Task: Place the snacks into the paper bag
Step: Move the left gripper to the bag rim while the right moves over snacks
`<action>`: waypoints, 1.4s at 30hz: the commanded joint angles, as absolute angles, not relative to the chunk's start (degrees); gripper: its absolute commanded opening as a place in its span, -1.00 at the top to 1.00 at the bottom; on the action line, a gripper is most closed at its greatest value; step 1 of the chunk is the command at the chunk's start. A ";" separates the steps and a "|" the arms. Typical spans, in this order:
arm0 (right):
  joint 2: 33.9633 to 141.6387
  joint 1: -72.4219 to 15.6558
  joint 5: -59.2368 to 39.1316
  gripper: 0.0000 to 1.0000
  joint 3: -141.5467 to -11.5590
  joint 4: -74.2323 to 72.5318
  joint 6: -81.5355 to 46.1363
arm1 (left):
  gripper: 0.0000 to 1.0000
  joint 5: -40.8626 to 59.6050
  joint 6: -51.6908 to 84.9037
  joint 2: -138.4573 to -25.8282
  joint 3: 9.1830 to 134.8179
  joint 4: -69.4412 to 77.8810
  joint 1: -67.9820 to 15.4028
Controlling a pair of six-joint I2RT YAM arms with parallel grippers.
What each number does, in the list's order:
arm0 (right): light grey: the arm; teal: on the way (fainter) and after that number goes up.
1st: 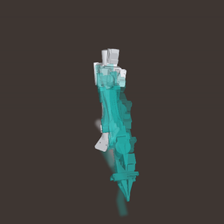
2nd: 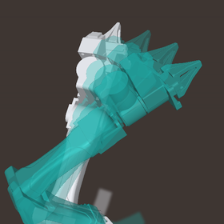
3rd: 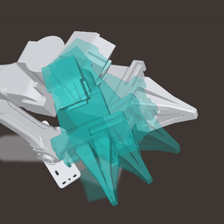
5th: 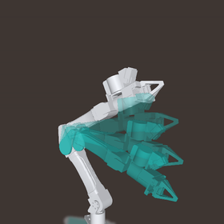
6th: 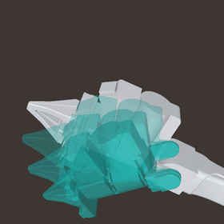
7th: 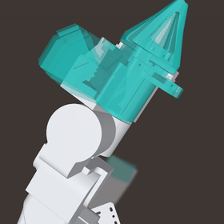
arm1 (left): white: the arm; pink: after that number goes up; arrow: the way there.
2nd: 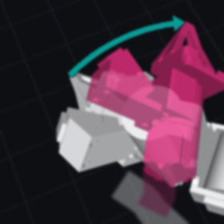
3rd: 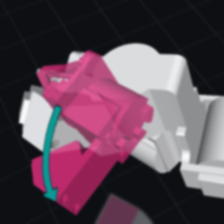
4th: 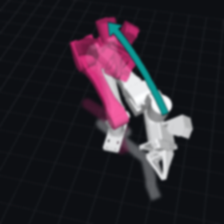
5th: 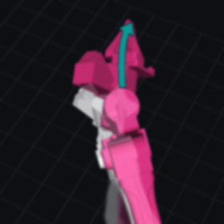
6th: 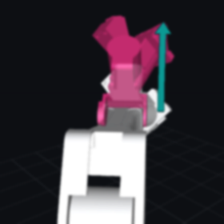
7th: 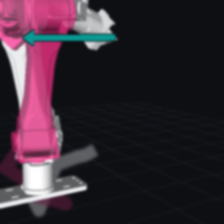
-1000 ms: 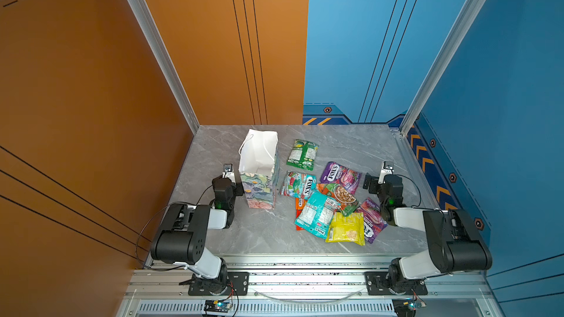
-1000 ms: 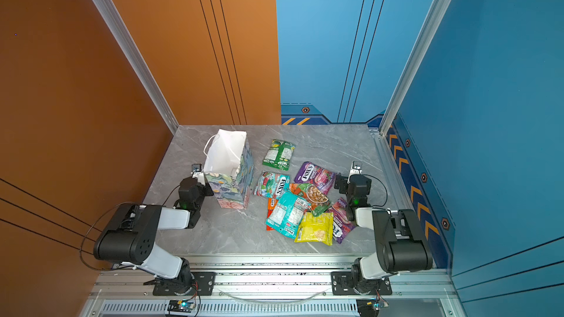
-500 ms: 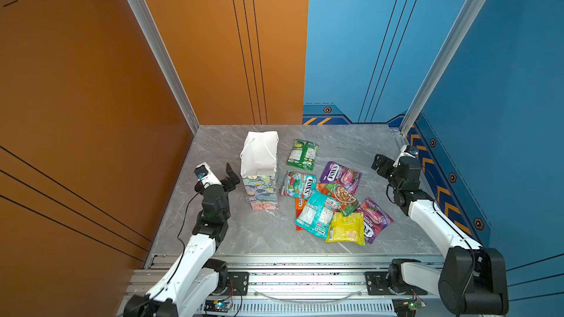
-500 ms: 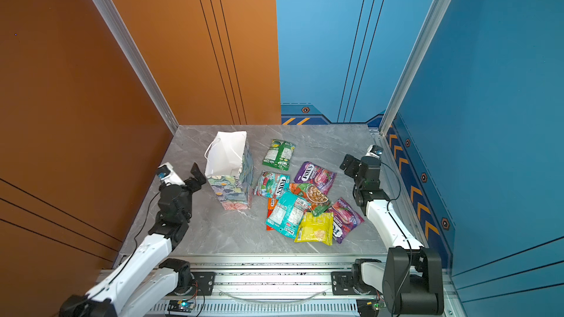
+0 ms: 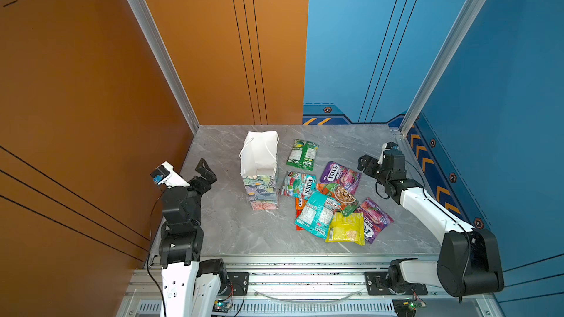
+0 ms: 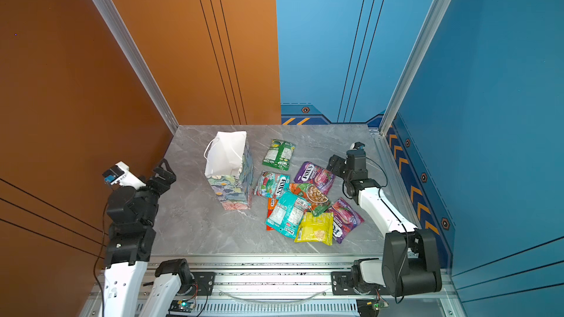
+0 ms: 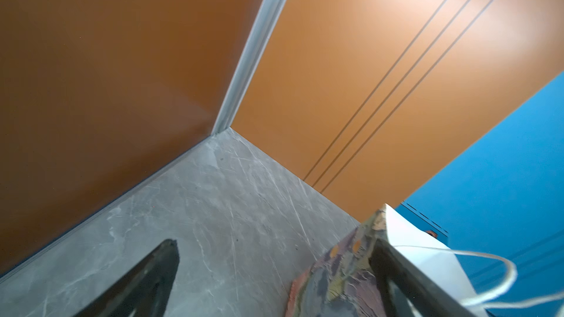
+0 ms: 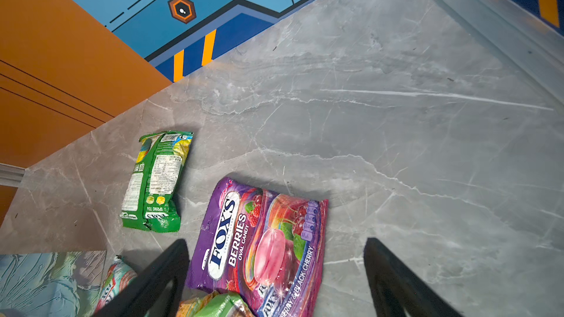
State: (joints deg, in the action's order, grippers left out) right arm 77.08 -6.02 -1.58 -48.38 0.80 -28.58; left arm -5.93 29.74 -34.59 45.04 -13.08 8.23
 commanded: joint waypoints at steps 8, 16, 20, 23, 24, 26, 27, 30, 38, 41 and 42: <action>80.45 -7.38 -4.92 -0.79 -53.48 6.84 -28.87 | -0.52 29.36 22.42 -55.65 68.28 -37.11 8.21; 82.39 -8.26 -5.98 -0.78 -54.61 7.04 -29.69 | -0.43 29.32 15.16 -58.15 73.75 -48.52 4.42; 83.31 -8.68 -6.41 -0.76 -56.03 7.91 -29.79 | -0.39 25.20 12.49 -58.64 74.36 -52.39 0.94; 83.65 -9.05 -6.24 -0.76 -56.17 7.91 -29.97 | -0.38 22.24 11.40 -59.58 74.44 -54.08 -1.54; 83.79 -9.20 -6.39 -0.76 -56.32 7.91 -30.18 | -0.38 20.74 10.89 -60.17 74.60 -54.46 -2.52; 83.89 -9.34 -6.57 -0.76 -56.42 8.04 -30.24 | -0.38 17.91 10.32 -61.45 75.01 -54.82 -4.25; 83.78 -9.51 -6.67 -0.76 -56.55 8.16 -30.23 | -0.38 16.90 10.13 -61.99 75.34 -54.74 -4.98; 83.46 -9.79 -6.59 -0.75 -56.70 9.00 -29.80 | -0.38 15.18 9.86 -63.72 76.60 -54.80 -5.96; 82.95 -10.28 -6.50 -0.74 -56.43 9.62 -29.44 | -0.24 13.79 8.97 -67.76 79.49 -54.80 -6.15; 83.20 -10.36 -6.59 -0.74 -56.66 9.90 -29.19 | -0.17 13.96 8.73 -69.01 80.02 -54.80 -6.24; 83.21 -10.36 -6.76 -0.72 -56.76 10.09 -28.97 | -0.15 14.31 8.62 -69.26 80.07 -54.80 -6.39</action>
State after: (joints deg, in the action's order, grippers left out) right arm 83.11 -9.89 -6.04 -55.09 8.19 -29.41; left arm 14.94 9.82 -68.40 78.52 -53.69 -5.78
